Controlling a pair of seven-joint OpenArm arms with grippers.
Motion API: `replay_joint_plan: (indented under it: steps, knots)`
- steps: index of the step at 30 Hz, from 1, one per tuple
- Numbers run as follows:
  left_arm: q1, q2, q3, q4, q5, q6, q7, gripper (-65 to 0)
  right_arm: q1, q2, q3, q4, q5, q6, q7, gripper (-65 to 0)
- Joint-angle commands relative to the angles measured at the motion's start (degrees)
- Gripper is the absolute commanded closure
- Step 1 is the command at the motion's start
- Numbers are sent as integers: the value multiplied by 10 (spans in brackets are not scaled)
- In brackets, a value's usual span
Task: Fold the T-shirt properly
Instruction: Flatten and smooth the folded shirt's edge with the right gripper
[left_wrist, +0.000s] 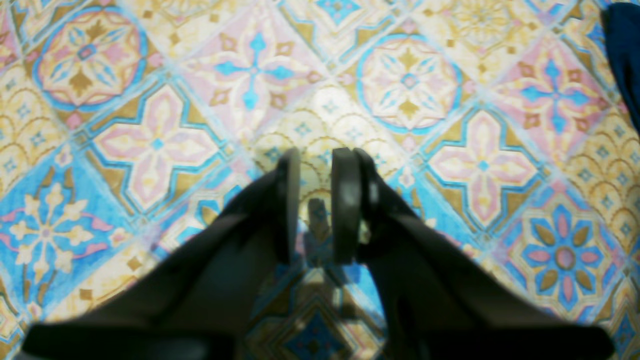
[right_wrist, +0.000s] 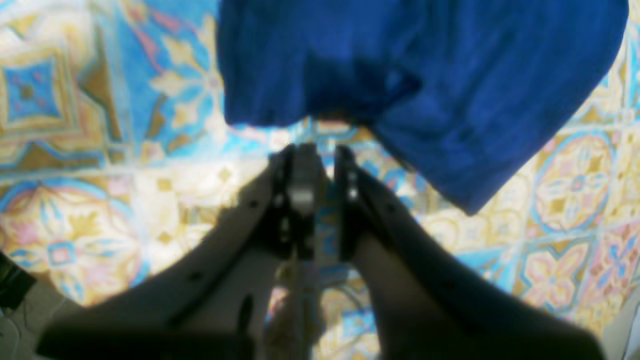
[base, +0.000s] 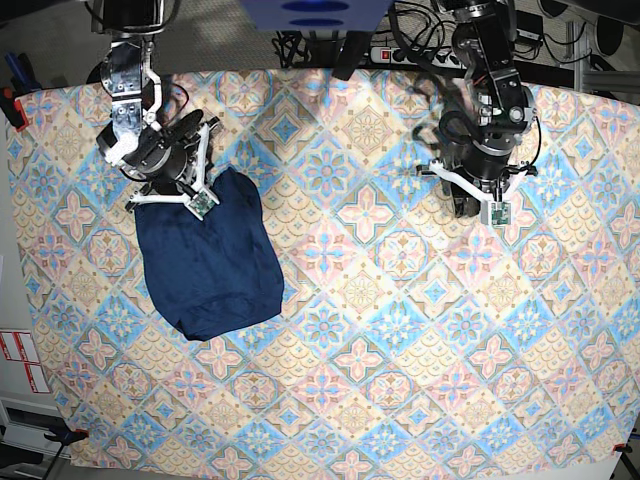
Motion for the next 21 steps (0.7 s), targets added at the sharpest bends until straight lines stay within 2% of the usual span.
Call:
replay_joint_plan:
  steps: [1, 11, 16, 21]
  knots:
    - [-2, -1, -1, 10, -5, -1, -12, -107, 22, -7, -9, 6, 8, -3, 19, -63]
    - [5, -1, -1, 11, -6, -1, -12, -107, 90, -34, -21, -152, 8, -3, 43, -63]
    - [6, -1, -2, 11, -6, -1, -12, -107, 118, -37, -22, -205, 8, -3, 57, -63]
    - [6, -1, -1, 11, -6, -1, -12, -107, 146, -54, -22, -228, 8, -3, 57, -63]
